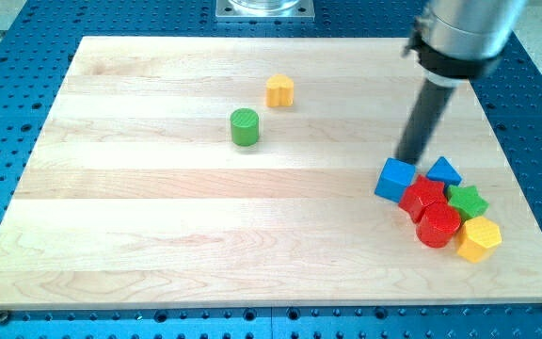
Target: Push the green circle into the red star
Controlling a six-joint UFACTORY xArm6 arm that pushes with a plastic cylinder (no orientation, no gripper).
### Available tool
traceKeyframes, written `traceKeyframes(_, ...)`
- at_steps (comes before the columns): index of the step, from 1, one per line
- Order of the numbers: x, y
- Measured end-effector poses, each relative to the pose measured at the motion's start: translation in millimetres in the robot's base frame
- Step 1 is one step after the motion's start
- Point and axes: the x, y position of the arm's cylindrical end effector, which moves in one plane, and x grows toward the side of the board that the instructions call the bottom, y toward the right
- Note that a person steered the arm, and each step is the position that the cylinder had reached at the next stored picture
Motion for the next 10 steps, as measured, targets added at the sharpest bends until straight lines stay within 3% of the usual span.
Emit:
traceKeyframes(2, 15, -205)
traceKeyframes(3, -8, -264)
traceKeyframes(5, -34, -196)
traceKeyframes(6, -67, -208)
traceKeyframes(7, -48, -172)
traceKeyframes(8, 1, -148)
traceKeyframes(9, 4, -142)
traceKeyframes(10, -24, -143)
